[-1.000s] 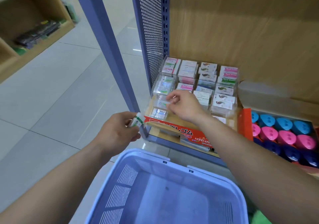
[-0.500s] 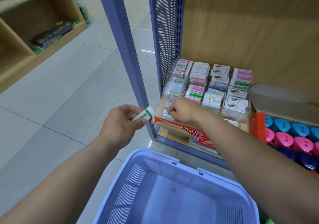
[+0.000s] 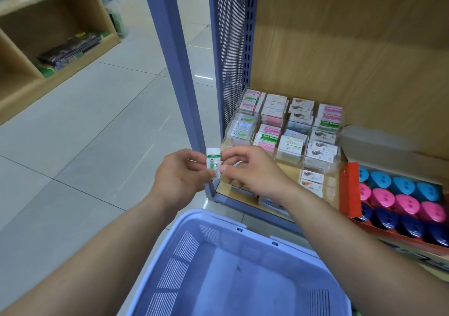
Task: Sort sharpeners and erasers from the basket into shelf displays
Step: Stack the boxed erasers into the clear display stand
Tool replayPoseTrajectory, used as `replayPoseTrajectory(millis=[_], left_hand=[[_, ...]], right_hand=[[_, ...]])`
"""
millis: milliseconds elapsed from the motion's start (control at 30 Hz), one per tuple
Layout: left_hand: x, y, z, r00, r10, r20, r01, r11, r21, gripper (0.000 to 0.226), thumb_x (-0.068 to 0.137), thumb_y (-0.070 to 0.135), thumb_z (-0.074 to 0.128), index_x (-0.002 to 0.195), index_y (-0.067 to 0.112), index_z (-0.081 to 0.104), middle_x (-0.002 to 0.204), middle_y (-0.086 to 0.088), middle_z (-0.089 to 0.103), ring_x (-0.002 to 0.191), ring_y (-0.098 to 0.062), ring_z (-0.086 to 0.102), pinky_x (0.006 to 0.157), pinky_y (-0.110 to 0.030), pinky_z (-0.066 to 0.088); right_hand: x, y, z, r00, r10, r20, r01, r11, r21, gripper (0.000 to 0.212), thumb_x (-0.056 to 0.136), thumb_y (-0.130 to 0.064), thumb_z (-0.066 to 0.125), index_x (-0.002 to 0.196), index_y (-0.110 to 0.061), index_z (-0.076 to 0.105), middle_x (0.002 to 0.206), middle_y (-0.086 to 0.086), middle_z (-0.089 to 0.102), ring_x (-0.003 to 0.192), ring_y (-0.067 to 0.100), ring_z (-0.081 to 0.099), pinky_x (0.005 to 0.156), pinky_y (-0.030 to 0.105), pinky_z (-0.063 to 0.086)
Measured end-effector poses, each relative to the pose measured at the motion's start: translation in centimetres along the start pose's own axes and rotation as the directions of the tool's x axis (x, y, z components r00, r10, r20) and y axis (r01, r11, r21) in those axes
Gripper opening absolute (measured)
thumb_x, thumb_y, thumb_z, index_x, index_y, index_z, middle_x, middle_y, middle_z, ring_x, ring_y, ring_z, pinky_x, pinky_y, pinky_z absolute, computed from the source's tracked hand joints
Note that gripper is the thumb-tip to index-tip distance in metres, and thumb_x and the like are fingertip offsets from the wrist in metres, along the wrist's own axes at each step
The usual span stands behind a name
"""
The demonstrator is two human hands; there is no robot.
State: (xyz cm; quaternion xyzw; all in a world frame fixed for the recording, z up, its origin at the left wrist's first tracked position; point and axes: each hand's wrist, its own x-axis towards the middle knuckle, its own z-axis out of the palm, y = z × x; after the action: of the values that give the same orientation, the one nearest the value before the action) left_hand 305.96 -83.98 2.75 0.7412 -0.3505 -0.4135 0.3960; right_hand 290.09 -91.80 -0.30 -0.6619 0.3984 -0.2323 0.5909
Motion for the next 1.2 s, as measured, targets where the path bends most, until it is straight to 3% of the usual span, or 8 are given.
replayPoseTrajectory(millis=[167, 333, 500, 667, 933, 1033, 1100, 1200], left_hand=[[0.2, -0.3, 0.3, 0.997, 0.063, -0.038, -0.061, 0.996, 0.06, 0.022, 0.078, 0.01, 0.085, 0.092, 0.016, 0.07, 0.081, -0.001, 0.076, 0.081, -0.024, 0.074, 0.067, -0.032, 0.055], [0.7, -0.6, 0.5, 0.99, 0.136, -0.033, -0.13, 0.983, 0.133, 0.021, 0.076, 0.017, 0.087, 0.089, 0.022, 0.071, 0.077, 0.007, 0.075, 0.065, -0.005, 0.067, 0.07, -0.029, 0.054], [0.6, -0.6, -0.1, 0.974, 0.219, 0.049, -0.212, 0.824, 0.526, 0.036, 0.085, 0.036, 0.077, 0.119, 0.032, 0.067, 0.108, 0.016, 0.071, 0.101, -0.005, 0.065, 0.09, -0.027, 0.051], [0.4, -0.4, -1.0, 0.97, 0.16, 0.184, -0.244, 0.653, 0.717, 0.053, 0.087, 0.044, 0.07, 0.136, 0.031, 0.055, 0.137, 0.005, 0.058, 0.123, -0.017, 0.053, 0.098, -0.029, 0.042], [0.4, -0.8, -1.6, 0.963, 0.114, 0.243, -0.257, 0.656, 0.71, 0.051, 0.09, 0.044, 0.068, 0.137, 0.03, 0.055, 0.137, 0.005, 0.057, 0.123, -0.016, 0.054, 0.097, -0.029, 0.043], [-0.1, -0.5, -1.3, 0.955, 0.125, 0.269, -0.284, 0.646, 0.708, 0.05, 0.09, 0.042, 0.068, 0.137, 0.029, 0.056, 0.136, 0.004, 0.058, 0.122, -0.018, 0.055, 0.097, -0.029, 0.044], [-0.4, -0.1, -0.8, 0.949, 0.128, 0.288, -0.3, 0.643, 0.705, 0.049, 0.09, 0.041, 0.068, 0.136, 0.028, 0.057, 0.134, 0.002, 0.059, 0.119, -0.019, 0.056, 0.096, -0.029, 0.045], [-1.6, 0.6, 0.8, 0.926, 0.139, 0.351, -0.358, 0.614, 0.703, 0.047, 0.09, 0.043, 0.068, 0.133, 0.027, 0.059, 0.13, 0.003, 0.062, 0.116, -0.019, 0.057, 0.095, -0.03, 0.047]], right_hand=[[0.5, 0.3, -0.6, 0.996, 0.035, 0.088, -0.048, 0.988, 0.145, 0.015, 0.093, -0.005, 0.068, 0.105, -0.013, 0.07, 0.086, 0.002, 0.072, 0.076, 0.017, 0.069, 0.063, 0.031, 0.054], [1.2, 0.4, -1.1, 0.995, 0.021, 0.101, -0.037, 0.988, 0.152, 0.015, 0.092, -0.005, 0.07, 0.106, -0.008, 0.07, 0.083, 0.007, 0.071, 0.07, 0.018, 0.066, 0.054, 0.026, 0.05], [3.8, 1.4, -2.9, 0.986, -0.068, -0.151, 0.032, 0.972, -0.231, 0.014, 0.089, -0.015, 0.075, 0.094, -0.027, 0.071, 0.08, -0.012, 0.07, 0.065, -0.003, 0.064, 0.062, 0.013, 0.045], [7.4, 4.1, -3.0, 0.987, -0.075, -0.141, -0.057, 0.658, -0.75, 0.02, 0.094, -0.03, 0.065, 0.113, -0.03, 0.072, 0.1, -0.009, 0.073, 0.092, 0.013, 0.067, 0.082, 0.037, 0.058], [9.3, 5.4, -1.0, 0.995, 0.008, -0.095, -0.092, 0.331, -0.939, 0.023, 0.095, -0.019, 0.054, 0.103, -0.032, 0.071, 0.103, 0.001, 0.071, 0.091, 0.026, 0.066, 0.069, 0.037, 0.055], [8.2, 4.4, -1.6, 0.997, 0.058, -0.043, -0.061, 0.361, -0.93, 0.023, 0.097, -0.026, 0.049, 0.102, -0.035, 0.069, 0.112, 0.001, 0.068, 0.105, 0.028, 0.064, 0.076, 0.039, 0.053], [6.3, 3.1, -2.3, 0.997, 0.01, -0.077, -0.073, 0.43, -0.9, 0.032, 0.098, -0.035, 0.05, 0.126, -0.035, 0.064, 0.127, 0.0, 0.067, 0.116, 0.027, 0.062, 0.086, 0.041, 0.053], [1.0, 1.0, -4.1, 0.99, -0.06, -0.125, -0.07, 0.558, -0.827, 0.035, 0.097, -0.04, 0.053, 0.13, -0.033, 0.063, 0.119, -0.01, 0.07, 0.111, 0.019, 0.063, 0.09, 0.04, 0.054]])
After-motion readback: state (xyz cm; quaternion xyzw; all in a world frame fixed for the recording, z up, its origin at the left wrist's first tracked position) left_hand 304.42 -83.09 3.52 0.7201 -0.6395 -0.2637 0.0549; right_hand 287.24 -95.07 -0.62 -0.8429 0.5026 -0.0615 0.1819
